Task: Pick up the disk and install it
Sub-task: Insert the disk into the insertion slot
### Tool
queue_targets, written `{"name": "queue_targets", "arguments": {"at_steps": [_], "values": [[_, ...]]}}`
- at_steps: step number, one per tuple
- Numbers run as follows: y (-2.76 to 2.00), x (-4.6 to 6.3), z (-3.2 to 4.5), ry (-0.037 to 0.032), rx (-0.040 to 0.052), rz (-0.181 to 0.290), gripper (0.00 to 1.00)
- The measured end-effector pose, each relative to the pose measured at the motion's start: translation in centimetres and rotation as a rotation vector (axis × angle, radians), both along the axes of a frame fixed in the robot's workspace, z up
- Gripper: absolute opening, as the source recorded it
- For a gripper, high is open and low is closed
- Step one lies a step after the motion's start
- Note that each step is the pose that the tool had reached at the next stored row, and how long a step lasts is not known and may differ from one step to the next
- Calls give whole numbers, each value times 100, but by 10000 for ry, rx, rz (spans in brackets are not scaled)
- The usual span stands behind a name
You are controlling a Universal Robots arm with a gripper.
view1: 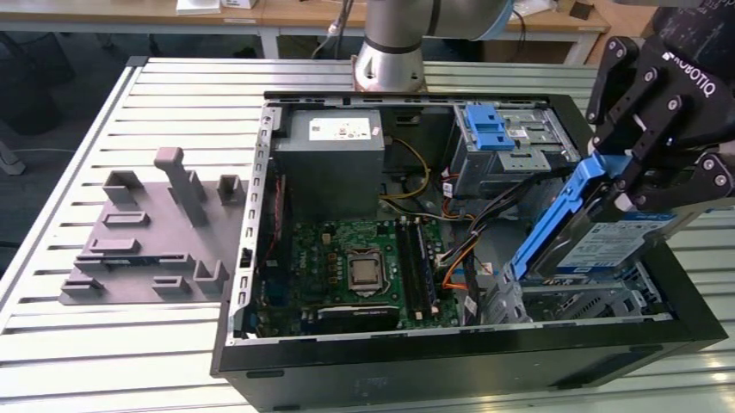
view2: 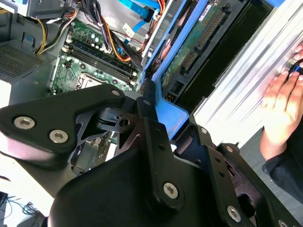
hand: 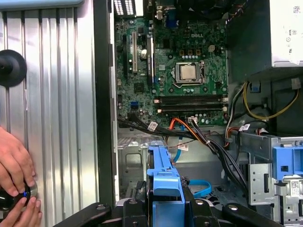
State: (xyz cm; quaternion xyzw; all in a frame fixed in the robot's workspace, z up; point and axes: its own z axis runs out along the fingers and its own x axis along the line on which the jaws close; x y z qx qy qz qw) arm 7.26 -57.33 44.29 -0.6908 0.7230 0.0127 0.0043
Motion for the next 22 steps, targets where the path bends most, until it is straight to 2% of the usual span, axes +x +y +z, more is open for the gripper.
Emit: {"name": "queue_targets", "arguments": {"at_steps": [4, 11, 22], "values": [[1, 4, -11, 1, -1, 185, 37], [4, 29, -37, 1, -1, 196, 37], [4, 31, -132, 1, 0, 197, 37]]}}
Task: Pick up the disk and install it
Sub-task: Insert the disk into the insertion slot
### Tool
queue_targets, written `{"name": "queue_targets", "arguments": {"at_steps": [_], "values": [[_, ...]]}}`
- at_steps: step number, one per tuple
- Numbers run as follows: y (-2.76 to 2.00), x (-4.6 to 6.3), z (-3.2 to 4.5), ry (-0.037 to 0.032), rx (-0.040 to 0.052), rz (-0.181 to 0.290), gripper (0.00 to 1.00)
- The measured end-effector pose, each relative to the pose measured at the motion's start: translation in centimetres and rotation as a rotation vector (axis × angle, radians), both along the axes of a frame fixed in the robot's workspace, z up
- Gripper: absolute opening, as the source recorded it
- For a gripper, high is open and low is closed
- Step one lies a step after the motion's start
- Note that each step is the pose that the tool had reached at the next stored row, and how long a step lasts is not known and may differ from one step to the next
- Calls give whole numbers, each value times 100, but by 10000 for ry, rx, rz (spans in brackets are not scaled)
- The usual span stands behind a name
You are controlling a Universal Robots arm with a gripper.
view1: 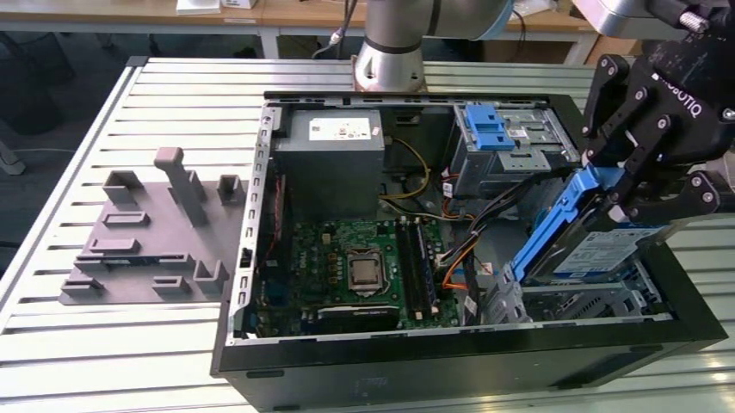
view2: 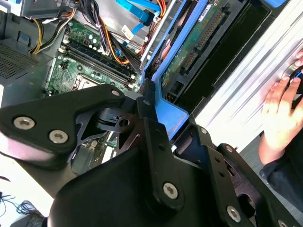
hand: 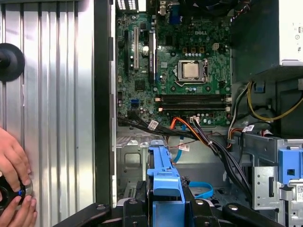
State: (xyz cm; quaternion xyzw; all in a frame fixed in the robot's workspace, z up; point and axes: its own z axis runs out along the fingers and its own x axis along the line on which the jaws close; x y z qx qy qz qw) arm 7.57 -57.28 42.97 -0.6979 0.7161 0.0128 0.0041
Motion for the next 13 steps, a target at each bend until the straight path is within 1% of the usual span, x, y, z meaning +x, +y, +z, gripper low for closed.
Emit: {"name": "queue_targets", "arguments": {"at_steps": [7, 13], "values": [[0, 1, -58, -1, 0, 0, 37], [0, 0, -124, -2, 1, 0, 37]]}}
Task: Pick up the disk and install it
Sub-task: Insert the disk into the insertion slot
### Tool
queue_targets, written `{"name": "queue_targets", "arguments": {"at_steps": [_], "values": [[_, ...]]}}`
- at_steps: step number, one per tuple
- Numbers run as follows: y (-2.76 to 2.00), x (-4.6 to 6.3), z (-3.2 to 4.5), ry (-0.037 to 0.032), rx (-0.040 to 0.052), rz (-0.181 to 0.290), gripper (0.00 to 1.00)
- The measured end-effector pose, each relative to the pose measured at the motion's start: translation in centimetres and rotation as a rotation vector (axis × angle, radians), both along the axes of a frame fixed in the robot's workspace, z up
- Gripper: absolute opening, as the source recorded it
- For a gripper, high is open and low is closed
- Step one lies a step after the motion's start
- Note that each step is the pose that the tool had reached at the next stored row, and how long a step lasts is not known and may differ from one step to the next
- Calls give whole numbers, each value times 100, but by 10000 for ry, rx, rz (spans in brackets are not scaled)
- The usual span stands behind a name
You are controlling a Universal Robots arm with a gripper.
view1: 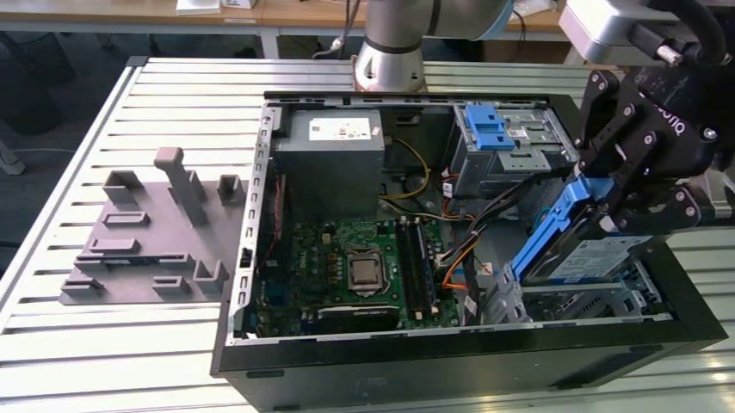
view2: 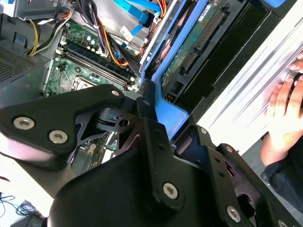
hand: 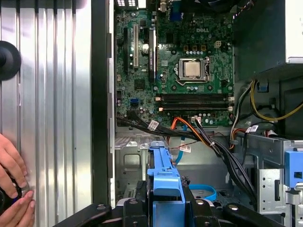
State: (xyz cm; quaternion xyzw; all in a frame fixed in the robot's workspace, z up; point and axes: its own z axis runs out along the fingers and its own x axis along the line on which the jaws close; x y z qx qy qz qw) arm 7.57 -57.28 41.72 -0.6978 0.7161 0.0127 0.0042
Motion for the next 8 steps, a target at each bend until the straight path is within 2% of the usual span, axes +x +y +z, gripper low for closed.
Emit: {"name": "queue_targets", "arguments": {"at_steps": [8], "values": [[0, 0, -107, 0, 0, 0, 37]]}}
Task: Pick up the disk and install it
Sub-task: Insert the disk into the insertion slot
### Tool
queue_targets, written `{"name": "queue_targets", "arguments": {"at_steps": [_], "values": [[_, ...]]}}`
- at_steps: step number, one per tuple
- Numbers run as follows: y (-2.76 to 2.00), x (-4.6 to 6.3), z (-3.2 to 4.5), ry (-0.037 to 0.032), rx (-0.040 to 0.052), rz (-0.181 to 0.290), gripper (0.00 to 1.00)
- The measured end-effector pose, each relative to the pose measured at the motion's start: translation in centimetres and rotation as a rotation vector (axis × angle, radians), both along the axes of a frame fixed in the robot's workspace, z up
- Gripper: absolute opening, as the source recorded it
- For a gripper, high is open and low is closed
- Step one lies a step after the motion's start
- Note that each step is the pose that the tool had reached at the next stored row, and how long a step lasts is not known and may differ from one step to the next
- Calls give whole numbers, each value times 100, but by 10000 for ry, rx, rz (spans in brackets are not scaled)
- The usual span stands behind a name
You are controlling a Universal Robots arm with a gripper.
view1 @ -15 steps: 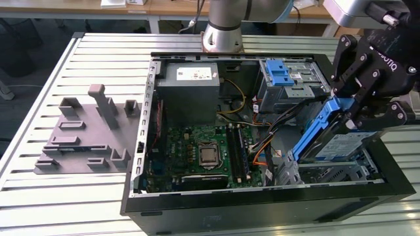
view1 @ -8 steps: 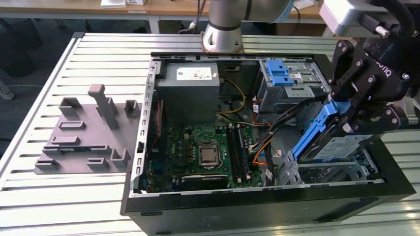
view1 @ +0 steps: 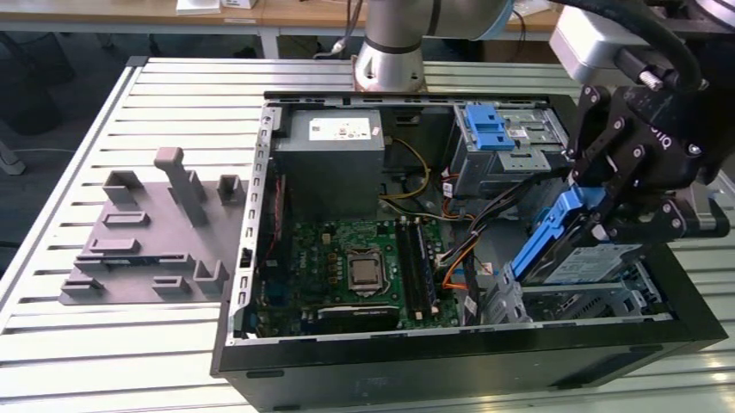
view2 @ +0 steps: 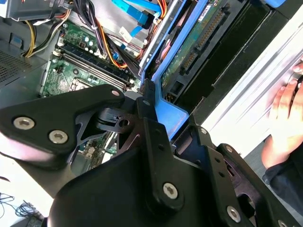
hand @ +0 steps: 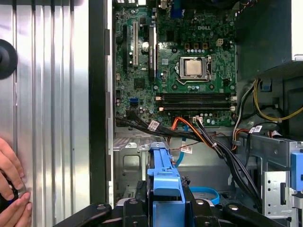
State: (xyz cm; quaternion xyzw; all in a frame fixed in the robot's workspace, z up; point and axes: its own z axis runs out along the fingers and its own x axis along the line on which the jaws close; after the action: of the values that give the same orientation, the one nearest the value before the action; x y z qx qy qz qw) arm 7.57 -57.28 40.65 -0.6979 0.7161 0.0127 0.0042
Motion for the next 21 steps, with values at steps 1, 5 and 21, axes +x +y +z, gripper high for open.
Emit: {"name": "queue_targets", "arguments": {"at_steps": [1, 5, 21], "values": [[0, 0, -12, 0, -1, 0, 37], [0, 0, -61, 0, -1, 0, 37], [-1, 0, -248, 0, -1, 0, 44]]}}
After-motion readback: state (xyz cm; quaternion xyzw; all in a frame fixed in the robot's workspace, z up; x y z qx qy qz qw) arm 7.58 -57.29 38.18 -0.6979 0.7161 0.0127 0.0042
